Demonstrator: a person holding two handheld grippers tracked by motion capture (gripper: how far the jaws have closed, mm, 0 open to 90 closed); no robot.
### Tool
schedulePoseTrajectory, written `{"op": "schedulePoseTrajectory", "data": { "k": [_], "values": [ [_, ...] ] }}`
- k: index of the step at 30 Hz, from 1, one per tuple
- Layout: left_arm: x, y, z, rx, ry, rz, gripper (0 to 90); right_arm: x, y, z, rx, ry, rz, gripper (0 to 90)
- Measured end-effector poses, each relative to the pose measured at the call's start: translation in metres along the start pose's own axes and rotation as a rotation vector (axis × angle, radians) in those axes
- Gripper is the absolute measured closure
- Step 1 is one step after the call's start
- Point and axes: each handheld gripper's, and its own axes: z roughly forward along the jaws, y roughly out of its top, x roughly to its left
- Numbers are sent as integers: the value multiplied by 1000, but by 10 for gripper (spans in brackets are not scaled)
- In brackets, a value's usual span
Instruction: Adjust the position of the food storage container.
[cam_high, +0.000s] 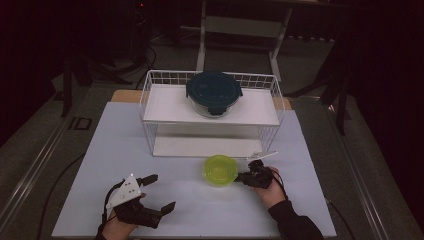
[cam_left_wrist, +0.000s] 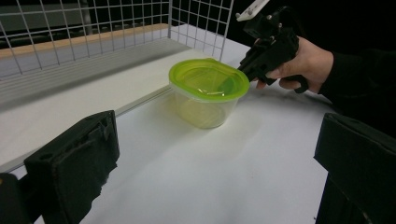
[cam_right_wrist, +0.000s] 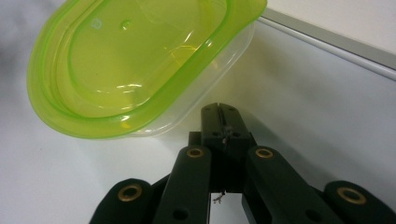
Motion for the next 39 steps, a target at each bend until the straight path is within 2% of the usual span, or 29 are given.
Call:
{"op": "schedulePoseTrajectory", "data": {
  "k": [8,15,27,33,35,39],
  "values": [
    [0,0,-1,-1,-1,0,0,8,7,10,11,19,-23,900],
    [0,0,-1,-2,-2,0,0,16,11,18,20,43,-24,900],
    [0,0,-1,-3,-5,0,0,24,17,30,28,52,-51,900],
    [0,0,-1,-3,-9,-1,0,23,16,23,26,27,-60,900],
    [0,0,-1,-4,-11,-1,0,22,15,18,19,26,-55,900],
    [-1,0,0,-12,-31,-6,0,24,13,3,-4,15,-80,899]
  ]
}}
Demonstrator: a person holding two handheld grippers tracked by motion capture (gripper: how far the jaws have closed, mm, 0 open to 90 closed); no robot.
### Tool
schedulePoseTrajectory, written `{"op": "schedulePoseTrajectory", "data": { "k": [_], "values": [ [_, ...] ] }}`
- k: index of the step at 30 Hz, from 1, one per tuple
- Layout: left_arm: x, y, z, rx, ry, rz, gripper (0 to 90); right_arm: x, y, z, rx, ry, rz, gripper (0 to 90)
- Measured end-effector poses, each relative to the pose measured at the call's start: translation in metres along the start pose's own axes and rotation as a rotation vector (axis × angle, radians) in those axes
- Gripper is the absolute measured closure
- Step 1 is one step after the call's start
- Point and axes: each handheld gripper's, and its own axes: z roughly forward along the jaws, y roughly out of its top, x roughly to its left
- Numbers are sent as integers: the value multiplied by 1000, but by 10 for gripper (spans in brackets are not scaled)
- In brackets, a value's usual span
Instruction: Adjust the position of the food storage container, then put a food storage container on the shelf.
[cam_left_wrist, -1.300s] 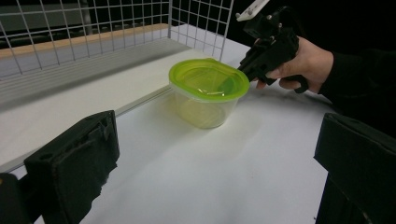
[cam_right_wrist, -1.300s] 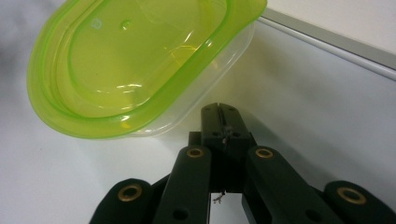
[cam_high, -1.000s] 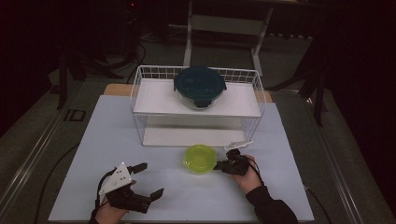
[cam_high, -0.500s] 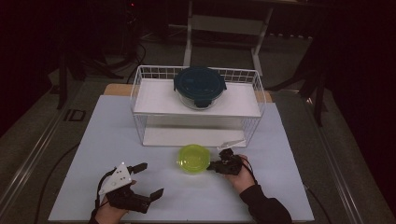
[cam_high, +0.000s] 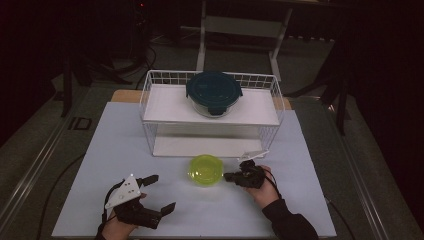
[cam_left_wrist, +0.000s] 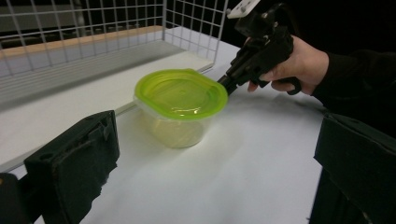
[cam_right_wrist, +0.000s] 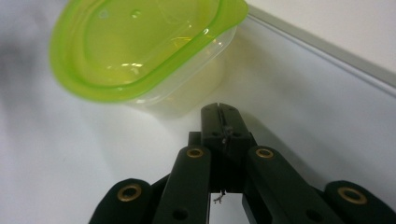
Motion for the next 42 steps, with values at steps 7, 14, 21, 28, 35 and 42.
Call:
{"op": "schedulePoseTrajectory", "data": {
  "k": [7,14,21,28,35,42],
  "values": [
    [1,2,1,-4,-25,-13,0,6,-5,-34,-74,-13,-15,795],
    [2,12,2,19,-74,-37,0,20,-7,-63,-153,-16,-26,554],
    [4,32,3,9,-57,-18,0,31,-1,-79,-218,-16,-27,361],
    [11,55,14,35,-57,-23,0,33,13,-85,-268,3,-23,152],
    [19,62,26,45,-71,-43,0,30,23,-78,-272,16,9,140],
    [35,63,50,89,-89,-143,0,15,31,-61,-270,50,61,137]
  ]
}}
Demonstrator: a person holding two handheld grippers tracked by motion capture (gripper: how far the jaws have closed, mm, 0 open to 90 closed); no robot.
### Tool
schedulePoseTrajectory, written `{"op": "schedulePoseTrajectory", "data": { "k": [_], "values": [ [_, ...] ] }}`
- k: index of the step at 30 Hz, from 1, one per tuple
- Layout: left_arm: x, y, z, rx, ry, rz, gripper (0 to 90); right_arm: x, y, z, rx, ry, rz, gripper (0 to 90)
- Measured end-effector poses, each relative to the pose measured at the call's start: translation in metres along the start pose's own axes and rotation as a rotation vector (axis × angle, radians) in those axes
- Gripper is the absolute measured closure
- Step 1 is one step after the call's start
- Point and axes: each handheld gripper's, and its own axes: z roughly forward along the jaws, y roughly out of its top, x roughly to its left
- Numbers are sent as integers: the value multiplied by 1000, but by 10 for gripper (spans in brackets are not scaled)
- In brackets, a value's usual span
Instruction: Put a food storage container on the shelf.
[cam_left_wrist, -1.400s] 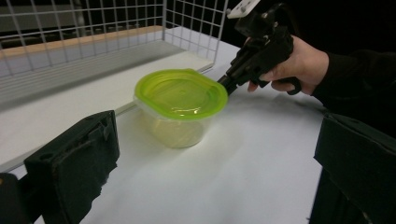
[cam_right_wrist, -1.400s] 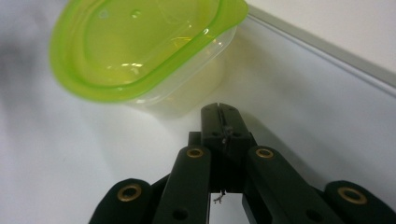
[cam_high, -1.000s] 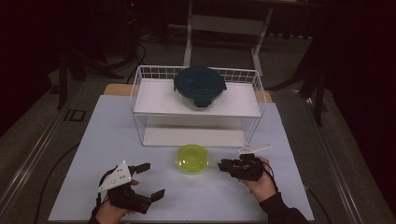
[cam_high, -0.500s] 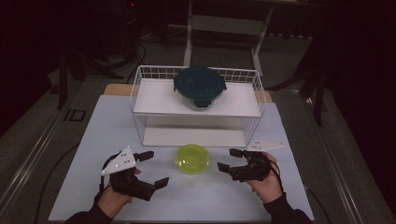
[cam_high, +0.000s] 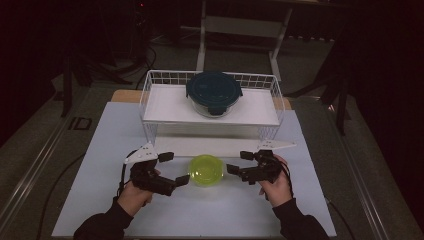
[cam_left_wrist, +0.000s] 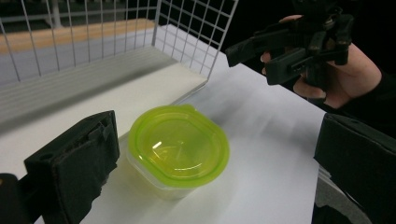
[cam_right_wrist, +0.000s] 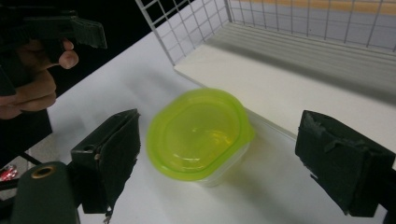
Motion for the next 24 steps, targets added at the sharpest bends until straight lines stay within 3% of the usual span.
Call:
{"op": "schedulePoseTrajectory", "data": {
  "k": [2,6,9,13,18,24],
  "values": [
    [6,0,5,4,-7,-37,0,-4,-1,5,7,-5,3,140],
    [15,-2,17,52,20,-88,28,-11,-4,14,22,-13,72,152],
    [24,-6,27,96,22,-165,51,-15,-6,21,52,-41,132,138],
    [37,-10,37,127,41,-274,139,-18,-9,31,83,-21,192,154],
    [51,-16,48,189,54,-423,268,-19,-15,42,124,-17,282,323],
    [57,-20,55,219,27,-492,516,-22,-21,50,158,-21,381,541]
  ]
}}
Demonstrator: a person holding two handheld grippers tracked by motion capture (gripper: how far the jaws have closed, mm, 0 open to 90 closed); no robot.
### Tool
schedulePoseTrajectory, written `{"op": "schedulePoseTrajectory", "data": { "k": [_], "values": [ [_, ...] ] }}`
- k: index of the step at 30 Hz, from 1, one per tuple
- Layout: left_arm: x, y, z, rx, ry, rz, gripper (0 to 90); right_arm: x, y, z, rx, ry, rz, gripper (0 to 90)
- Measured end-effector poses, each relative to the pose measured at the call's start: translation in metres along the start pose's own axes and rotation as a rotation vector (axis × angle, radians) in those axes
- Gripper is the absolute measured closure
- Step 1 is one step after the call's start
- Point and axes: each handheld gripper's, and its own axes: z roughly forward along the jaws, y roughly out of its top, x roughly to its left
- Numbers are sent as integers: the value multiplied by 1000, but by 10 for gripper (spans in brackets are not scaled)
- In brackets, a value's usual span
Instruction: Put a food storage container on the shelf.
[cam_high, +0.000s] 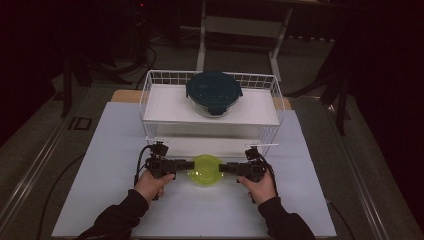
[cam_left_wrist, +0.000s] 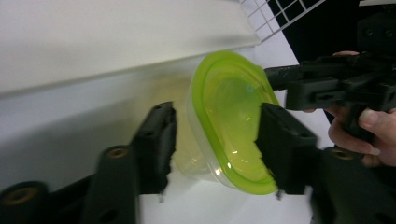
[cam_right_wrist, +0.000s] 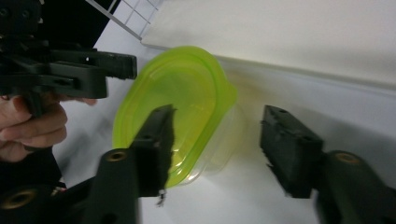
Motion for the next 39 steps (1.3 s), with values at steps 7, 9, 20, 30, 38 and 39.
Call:
{"op": "schedulePoseTrajectory", "data": {
  "k": [7,9,20,30,38,39],
  "values": [
    [9,-1,7,55,-36,-74,677,0,-1,5,27,15,46,689],
    [8,-1,8,72,-40,-77,706,2,-1,6,30,22,50,710],
    [-3,-2,5,111,16,-50,743,8,-1,3,35,24,49,748],
    [-8,-8,-1,131,60,-44,762,23,-3,1,54,51,47,802],
    [-13,-8,-5,126,45,-37,790,24,-4,-1,62,37,44,820],
    [-13,-7,-6,129,40,-35,790,25,-4,-1,65,38,45,819]
  ]
}}
